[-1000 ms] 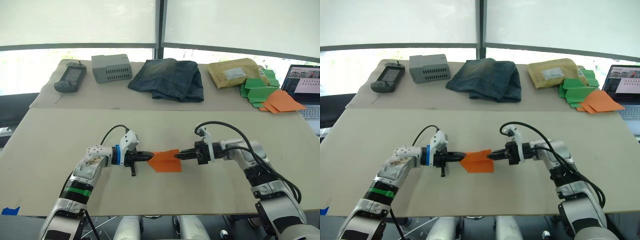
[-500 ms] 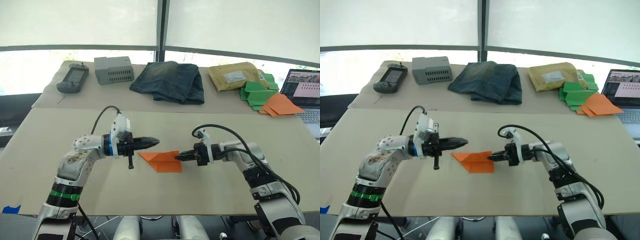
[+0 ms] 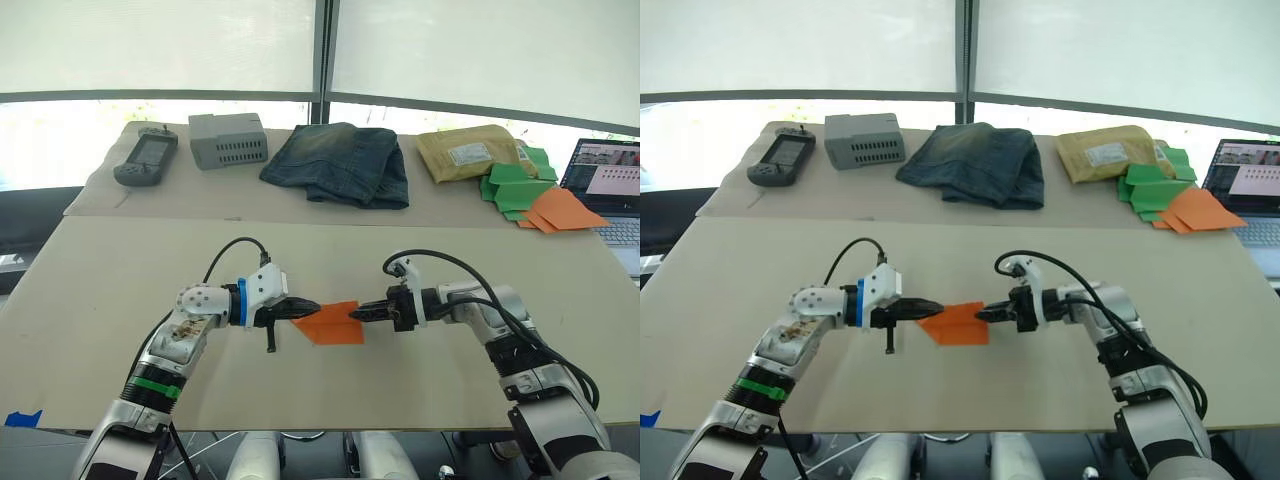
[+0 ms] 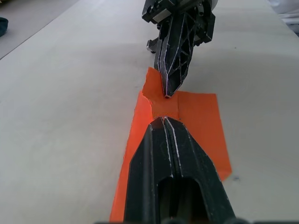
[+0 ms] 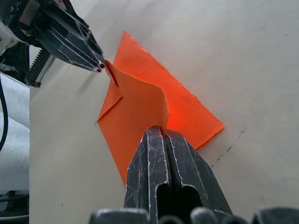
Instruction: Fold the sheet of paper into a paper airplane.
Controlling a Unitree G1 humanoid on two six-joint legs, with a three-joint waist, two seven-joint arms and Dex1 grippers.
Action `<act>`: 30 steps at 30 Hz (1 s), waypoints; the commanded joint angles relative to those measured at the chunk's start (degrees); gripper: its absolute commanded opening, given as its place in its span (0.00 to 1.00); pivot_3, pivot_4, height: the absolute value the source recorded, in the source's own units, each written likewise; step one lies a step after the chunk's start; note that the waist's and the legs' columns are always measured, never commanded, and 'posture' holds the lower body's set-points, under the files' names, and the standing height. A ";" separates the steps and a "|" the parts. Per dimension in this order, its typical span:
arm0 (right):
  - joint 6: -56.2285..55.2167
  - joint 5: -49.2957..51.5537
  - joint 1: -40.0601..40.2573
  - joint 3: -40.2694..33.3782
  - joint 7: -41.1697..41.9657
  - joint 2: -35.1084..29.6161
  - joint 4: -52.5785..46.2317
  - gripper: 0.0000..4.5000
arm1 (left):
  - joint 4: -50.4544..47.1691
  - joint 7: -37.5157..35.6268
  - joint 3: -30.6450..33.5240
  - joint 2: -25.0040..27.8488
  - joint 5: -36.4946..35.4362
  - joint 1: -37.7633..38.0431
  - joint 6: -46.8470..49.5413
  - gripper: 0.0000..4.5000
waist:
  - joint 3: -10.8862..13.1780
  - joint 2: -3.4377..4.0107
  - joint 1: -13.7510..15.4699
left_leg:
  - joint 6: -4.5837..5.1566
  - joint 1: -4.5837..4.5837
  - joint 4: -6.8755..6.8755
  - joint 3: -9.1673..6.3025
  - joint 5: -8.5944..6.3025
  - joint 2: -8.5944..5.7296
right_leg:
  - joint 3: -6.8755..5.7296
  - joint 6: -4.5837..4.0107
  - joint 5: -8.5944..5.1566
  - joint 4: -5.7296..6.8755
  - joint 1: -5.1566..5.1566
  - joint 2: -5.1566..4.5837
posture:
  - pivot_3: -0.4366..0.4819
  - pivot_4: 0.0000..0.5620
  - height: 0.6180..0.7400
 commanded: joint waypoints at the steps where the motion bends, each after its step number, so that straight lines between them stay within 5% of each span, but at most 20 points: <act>1: 2.36 -1.39 3.34 1.33 -1.93 -0.57 2.72 0.01 | -0.04 0.55 -1.07 -0.59 1.25 0.91 -2.00 0.00 | 0.00 0.00 0.00 | 0.00 0.00 0.00 0.01 0.00 0.00 | 0.01 0.00 0.00 0.00 0.00 0.00 | 0.48 0.27 0.85; 13: 3.67 -0.19 4.69 -1.55 -2.84 -0.85 0.04 0.01 | 2.80 2.49 0.77 -2.02 0.33 1.15 -1.18 0.00 | 0.04 0.09 0.40 | 0.01 -0.22 -0.06 -0.09 -0.04 0.05 | -0.10 0.10 0.06 -0.47 -0.02 -0.04 | 0.48 0.27 0.85; 20: 4.26 -0.56 5.30 -1.02 -3.01 -0.92 -0.19 0.01 | -8.14 -0.62 4.52 -4.04 -11.83 0.84 7.80 0.00 | 0.03 0.09 0.41 | 0.06 -0.44 -0.06 -0.13 -0.05 0.05 | -0.16 0.16 0.10 -0.58 -0.10 -0.09 | 0.48 0.27 0.85; 30: 4.78 -0.56 5.05 -0.34 -2.77 -0.61 0.05 0.01 | -3.65 2.82 0.54 -3.71 -3.49 -1.32 5.18 0.00 | 0.03 0.11 0.48 | 0.10 -0.43 -0.07 -0.15 -0.06 0.03 | -0.18 0.16 0.09 -0.60 -0.08 -0.05 | 0.48 0.27 0.85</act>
